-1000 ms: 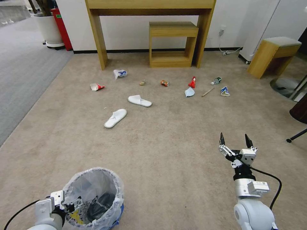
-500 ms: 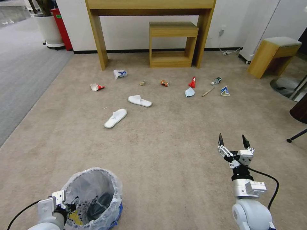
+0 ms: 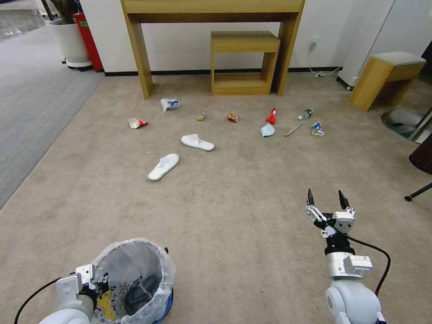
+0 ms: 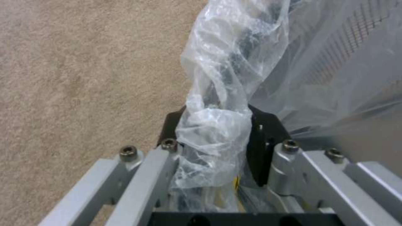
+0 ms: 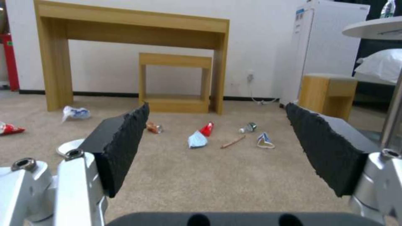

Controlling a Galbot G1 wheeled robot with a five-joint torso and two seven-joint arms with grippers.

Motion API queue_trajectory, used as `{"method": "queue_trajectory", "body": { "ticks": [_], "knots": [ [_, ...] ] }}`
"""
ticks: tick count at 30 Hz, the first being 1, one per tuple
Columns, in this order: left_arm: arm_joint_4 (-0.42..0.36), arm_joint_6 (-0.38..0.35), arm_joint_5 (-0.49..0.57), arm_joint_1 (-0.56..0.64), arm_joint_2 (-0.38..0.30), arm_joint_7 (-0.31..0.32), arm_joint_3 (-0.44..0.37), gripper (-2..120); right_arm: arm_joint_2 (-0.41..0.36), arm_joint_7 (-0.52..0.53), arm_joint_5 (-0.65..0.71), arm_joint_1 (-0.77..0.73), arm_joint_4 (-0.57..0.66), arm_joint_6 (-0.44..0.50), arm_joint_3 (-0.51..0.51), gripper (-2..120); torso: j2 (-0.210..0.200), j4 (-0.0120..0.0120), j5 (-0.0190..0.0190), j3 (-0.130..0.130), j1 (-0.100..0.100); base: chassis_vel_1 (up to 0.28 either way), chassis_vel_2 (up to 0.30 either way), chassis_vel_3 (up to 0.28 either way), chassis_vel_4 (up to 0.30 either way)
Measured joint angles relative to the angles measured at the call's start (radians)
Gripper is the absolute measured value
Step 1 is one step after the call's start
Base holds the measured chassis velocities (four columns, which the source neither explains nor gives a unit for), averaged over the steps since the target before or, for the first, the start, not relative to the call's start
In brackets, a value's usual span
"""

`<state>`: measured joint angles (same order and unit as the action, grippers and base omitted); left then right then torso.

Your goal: Pick up the trash bin and place the garbage on the floor into it.

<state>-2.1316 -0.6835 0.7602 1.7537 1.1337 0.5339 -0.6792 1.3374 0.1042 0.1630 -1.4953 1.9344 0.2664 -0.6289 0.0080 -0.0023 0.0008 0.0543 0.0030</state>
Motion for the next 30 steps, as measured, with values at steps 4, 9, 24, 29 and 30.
{"method": "queue_trajectory", "body": {
  "ticks": [4, 9, 24, 29, 30],
  "knots": [
    [0.000, 0.001, -0.002, 0.003, 0.000, -0.003, 0.000, 23, 0.000, 0.000, -0.002, -0.001, 0.002, 0.001, 0.000, 84, 0.000, 0.0000, -0.0001, 0.000, 0.000, 0.000, 0.000, 0.000, 0.000],
    [-0.003, 0.002, -0.003, 0.008, 0.001, -0.006, -0.001, 23, 0.003, 0.000, -0.007, -0.003, 0.004, 0.001, 0.001, 83, 0.000, -0.0002, -0.0006, 0.000, 0.000, 0.000, 0.000, 0.000, 0.000],
    [-0.039, 0.012, -0.019, 0.015, 0.032, -0.031, -0.013, 17, -0.004, 0.000, -0.008, -0.008, 0.014, 0.002, 0.000, 83, -0.001, 0.0000, -0.0025, 0.001, 0.000, 0.000, 0.000, 0.000, 0.000],
    [-0.078, 0.009, -0.012, 0.020, 0.051, -0.042, -0.017, 7, -0.007, 0.000, -0.008, -0.018, 0.024, 0.002, -0.004, 83, -0.001, -0.0004, -0.0017, 0.001, 0.000, 0.000, 0.000, 0.000, 0.000],
    [-0.078, 0.009, -0.012, 0.020, 0.051, -0.042, -0.017, 7, -0.007, 0.000, -0.008, -0.018, 0.024, 0.002, -0.004, 83, -0.001, -0.0004, -0.0017, 0.001, 0.000, 0.000, 0.000, 0.000, 0.000]
  ]
}}
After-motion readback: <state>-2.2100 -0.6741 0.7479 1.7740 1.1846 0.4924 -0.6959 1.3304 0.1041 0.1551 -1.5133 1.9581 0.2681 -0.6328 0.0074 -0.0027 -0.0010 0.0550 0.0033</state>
